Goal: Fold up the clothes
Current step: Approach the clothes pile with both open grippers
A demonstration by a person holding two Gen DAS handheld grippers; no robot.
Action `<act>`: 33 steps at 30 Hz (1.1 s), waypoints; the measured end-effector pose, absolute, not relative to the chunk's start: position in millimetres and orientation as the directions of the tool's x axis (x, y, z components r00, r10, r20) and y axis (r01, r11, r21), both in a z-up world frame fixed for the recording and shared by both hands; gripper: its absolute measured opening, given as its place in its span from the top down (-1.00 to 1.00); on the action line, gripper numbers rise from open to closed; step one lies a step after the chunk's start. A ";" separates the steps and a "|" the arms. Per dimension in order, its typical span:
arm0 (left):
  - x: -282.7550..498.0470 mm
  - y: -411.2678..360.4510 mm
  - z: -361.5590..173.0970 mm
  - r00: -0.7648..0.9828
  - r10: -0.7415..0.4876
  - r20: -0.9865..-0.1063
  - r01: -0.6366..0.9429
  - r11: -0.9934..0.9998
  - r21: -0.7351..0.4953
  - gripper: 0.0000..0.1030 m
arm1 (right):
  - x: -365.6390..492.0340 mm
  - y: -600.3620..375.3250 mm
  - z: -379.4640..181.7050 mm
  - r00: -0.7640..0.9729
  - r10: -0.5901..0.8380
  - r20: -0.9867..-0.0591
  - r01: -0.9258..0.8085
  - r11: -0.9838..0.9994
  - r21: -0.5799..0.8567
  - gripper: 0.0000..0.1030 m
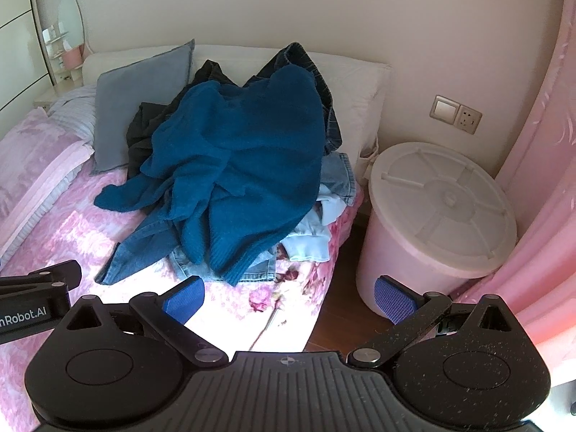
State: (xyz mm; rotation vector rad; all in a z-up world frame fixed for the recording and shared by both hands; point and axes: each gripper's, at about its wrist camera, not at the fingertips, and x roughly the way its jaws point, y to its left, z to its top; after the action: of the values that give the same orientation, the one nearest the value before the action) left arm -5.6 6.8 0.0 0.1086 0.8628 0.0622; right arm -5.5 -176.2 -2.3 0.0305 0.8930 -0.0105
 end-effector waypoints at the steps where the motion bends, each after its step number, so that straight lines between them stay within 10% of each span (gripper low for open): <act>1: -5.9 7.4 -0.1 0.650 0.098 -0.753 -0.010 0.993 0.120 -0.93 | -6.6 -175.7 -2.9 0.629 0.002 -0.778 0.024 0.999 0.022 -1.00; 33: 29.4 49.5 0.6 0.668 0.041 -0.743 0.061 0.992 0.110 -0.93 | 2.6 -144.7 -7.2 0.652 -0.063 -0.755 0.116 0.993 0.017 -1.00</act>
State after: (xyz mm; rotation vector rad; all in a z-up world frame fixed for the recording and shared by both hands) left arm 29.4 49.5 0.6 0.1290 0.8398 -0.0108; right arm 2.6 -144.7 -7.2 0.0660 0.8541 -0.1021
